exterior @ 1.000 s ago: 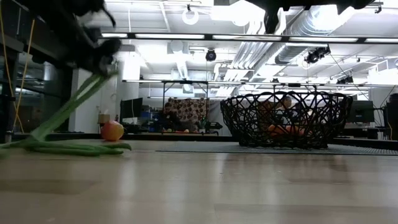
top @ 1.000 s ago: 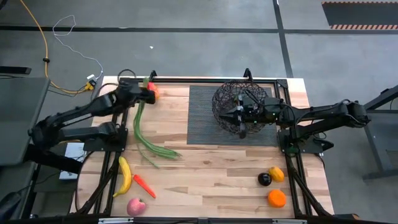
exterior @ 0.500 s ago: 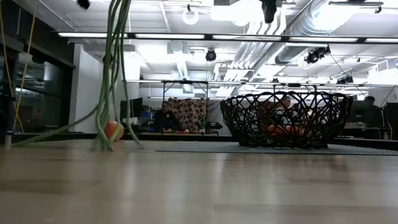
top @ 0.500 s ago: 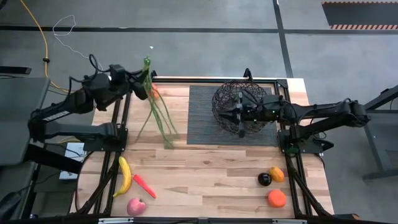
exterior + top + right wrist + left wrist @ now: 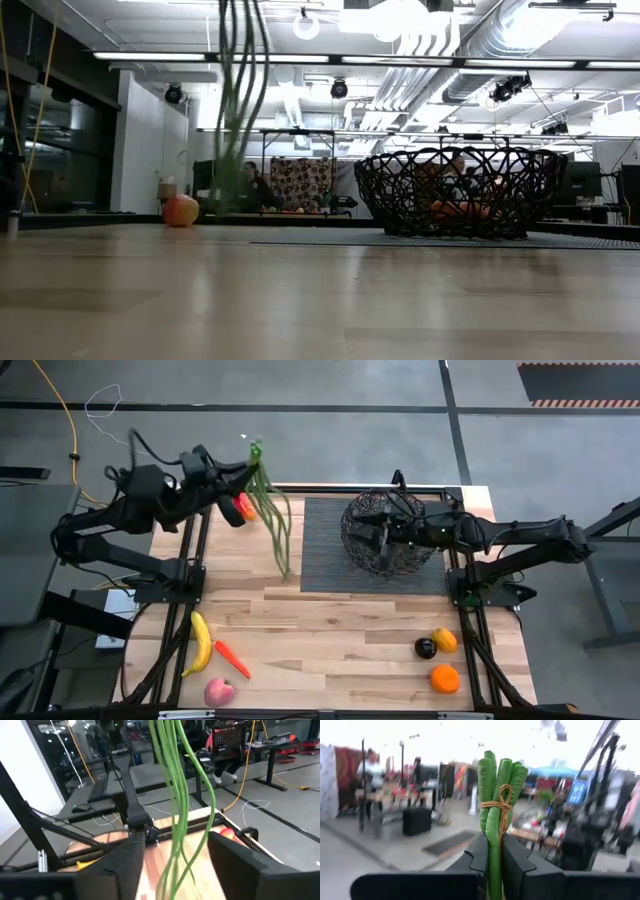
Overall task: Build produce basket
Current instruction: Put the leaf lettuce into the wire basket
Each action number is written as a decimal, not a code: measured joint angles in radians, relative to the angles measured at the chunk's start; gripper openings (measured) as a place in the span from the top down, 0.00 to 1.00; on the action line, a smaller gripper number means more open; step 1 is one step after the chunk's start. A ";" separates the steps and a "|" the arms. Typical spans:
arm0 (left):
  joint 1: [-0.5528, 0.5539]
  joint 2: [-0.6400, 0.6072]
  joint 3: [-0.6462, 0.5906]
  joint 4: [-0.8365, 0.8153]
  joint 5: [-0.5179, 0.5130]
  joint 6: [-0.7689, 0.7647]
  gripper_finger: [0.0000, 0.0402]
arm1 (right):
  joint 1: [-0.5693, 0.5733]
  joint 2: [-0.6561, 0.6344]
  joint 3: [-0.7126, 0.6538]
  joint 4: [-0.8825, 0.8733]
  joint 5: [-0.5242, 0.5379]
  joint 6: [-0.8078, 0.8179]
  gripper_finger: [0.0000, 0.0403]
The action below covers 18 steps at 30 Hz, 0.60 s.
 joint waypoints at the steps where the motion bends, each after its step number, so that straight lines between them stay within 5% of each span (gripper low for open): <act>1: -0.005 0.006 0.013 0.027 0.014 0.012 0.96 | 0.000 0.007 0.012 -0.006 -0.001 0.003 0.42; 7: -0.013 0.038 0.055 0.108 0.144 0.040 0.96 | 0.000 0.082 0.093 -0.031 -0.044 0.006 0.32; 18: -0.013 0.056 0.058 0.165 0.339 -0.043 0.96 | -0.003 0.192 0.249 -0.124 -0.129 -0.028 0.31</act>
